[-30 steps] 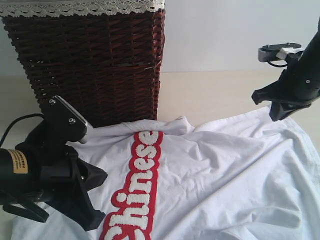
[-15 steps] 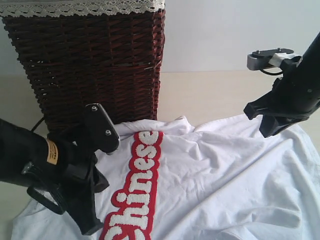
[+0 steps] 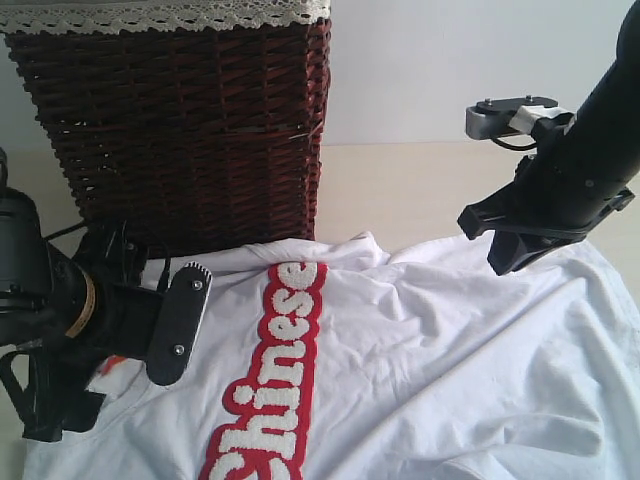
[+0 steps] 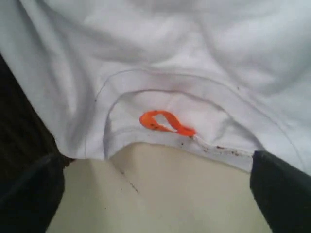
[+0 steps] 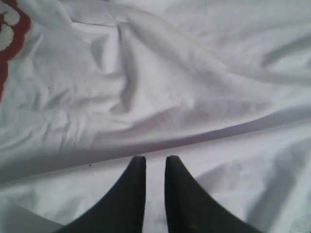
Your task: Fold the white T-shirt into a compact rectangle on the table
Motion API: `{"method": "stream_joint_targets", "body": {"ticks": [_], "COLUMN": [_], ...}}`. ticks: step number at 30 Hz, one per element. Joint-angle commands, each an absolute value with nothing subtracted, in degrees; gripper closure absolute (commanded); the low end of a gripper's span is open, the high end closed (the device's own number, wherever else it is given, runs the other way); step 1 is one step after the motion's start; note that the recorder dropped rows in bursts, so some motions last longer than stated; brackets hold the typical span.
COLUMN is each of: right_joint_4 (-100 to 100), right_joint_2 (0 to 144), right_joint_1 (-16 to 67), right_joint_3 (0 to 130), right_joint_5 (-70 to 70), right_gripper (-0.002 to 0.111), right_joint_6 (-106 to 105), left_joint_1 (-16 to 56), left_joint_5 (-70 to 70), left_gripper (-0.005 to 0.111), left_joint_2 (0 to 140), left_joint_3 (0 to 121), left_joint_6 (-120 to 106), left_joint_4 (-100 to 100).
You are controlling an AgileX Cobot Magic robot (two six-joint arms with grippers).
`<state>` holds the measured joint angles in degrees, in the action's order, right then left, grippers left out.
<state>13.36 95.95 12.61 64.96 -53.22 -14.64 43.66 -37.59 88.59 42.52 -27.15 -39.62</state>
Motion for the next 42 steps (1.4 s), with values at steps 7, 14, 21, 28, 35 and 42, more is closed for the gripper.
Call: {"method": "stream_joint_targets", "body": {"ticks": [7,14,21,28,35,42], "right_joint_4": [13.58,13.44,13.04,13.06,13.06,13.06], "right_joint_2": [95.31,95.31,95.31,95.31,95.31,95.31], "right_joint_1": [12.64,12.64,12.64,12.64,12.64,12.64], "right_joint_3": [64.71,64.71,64.71,64.71,64.71,64.71], "right_joint_5": [-52.15,-51.11,-50.99,-50.82,-49.95,-49.58], "right_gripper": [0.092,0.092,0.092,0.092,0.092,0.092], "right_joint_6": [-15.25,-15.38,-15.38,-15.38,-16.76,-16.89], "left_joint_1": [38.01,26.40,17.95,17.94,17.94,17.80], "left_joint_5": [-36.75,-39.47,-38.50,-37.27,-39.29,-38.61], "left_gripper": [0.002,0.002,0.002,0.002,0.002,0.002], "left_joint_2": [88.67,88.67,90.61,97.84,102.75,104.98], "left_joint_3": [45.70,46.34,46.85,48.39,51.98,52.24], "left_joint_6": [-30.69,-75.44,-79.39,-81.39,-81.39,-81.26], "left_joint_4": [-25.75,8.58,8.97,8.71,6.24,3.87]}}
